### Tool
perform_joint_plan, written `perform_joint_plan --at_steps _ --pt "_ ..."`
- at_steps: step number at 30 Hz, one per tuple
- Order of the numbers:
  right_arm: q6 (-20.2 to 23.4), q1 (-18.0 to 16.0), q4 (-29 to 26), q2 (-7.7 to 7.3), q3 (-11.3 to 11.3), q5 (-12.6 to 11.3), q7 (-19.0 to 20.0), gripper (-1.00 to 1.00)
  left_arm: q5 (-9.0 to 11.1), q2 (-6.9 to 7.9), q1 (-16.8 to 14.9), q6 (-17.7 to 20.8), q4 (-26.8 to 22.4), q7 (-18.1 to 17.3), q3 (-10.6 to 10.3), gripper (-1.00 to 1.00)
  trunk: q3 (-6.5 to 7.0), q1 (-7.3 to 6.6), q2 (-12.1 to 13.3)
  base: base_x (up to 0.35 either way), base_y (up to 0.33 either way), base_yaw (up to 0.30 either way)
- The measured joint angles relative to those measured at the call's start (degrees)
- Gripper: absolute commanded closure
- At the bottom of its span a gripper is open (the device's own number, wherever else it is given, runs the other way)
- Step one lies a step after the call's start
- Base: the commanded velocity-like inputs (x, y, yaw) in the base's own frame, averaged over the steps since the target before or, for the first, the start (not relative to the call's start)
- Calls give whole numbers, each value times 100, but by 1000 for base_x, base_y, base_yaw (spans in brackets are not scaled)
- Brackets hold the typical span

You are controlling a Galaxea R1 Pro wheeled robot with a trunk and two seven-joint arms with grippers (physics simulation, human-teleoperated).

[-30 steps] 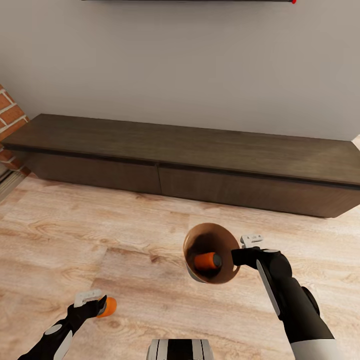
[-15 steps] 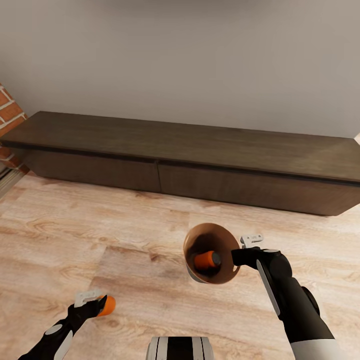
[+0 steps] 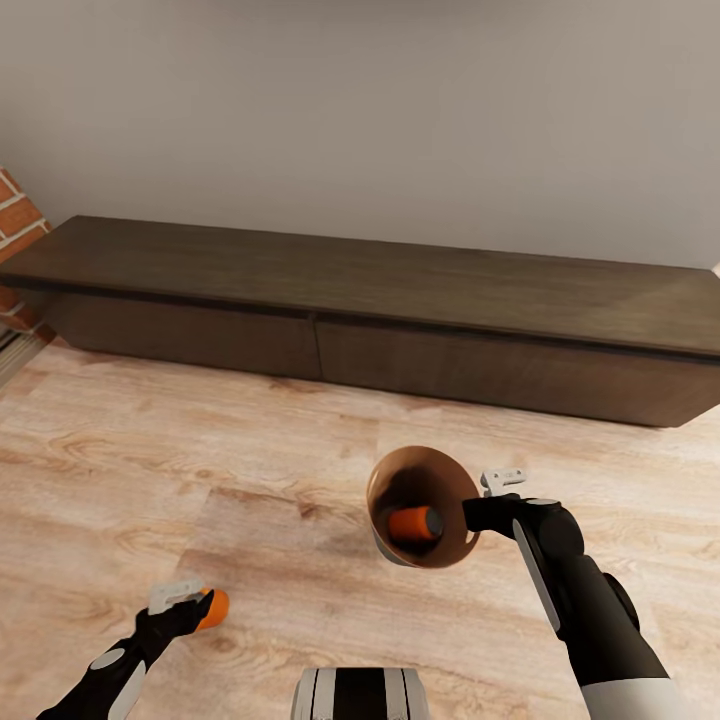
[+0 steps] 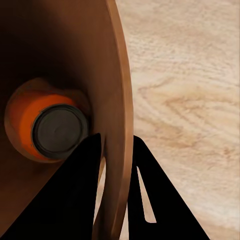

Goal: Put the three can of soda from the living room inside the tash can in the kitchen.

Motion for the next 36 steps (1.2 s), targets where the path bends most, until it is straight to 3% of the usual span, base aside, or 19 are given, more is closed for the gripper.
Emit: perform_joint_plan --at_steps 8,12,31,36 --pt "0 -1 1 -3 0 -12 1 100 0 0 0 0 0 0 -1 -100 -36 44 -82 0 0 0" --pt "-1 0 0 -1 0 6 0 100 0 0 0 0 0 0 -4 -100 -108 132 -241 0 0 0" --pt "6 -2 -212 -1 -2 -15 -1 100 0 0 0 0 0 0 4 -100 -108 132 -242 0 0 0" --pt "8 0 -239 0 -1 -3 -1 100 0 0 0 0 0 0 1 -100 -197 242 -441 0 0 0"
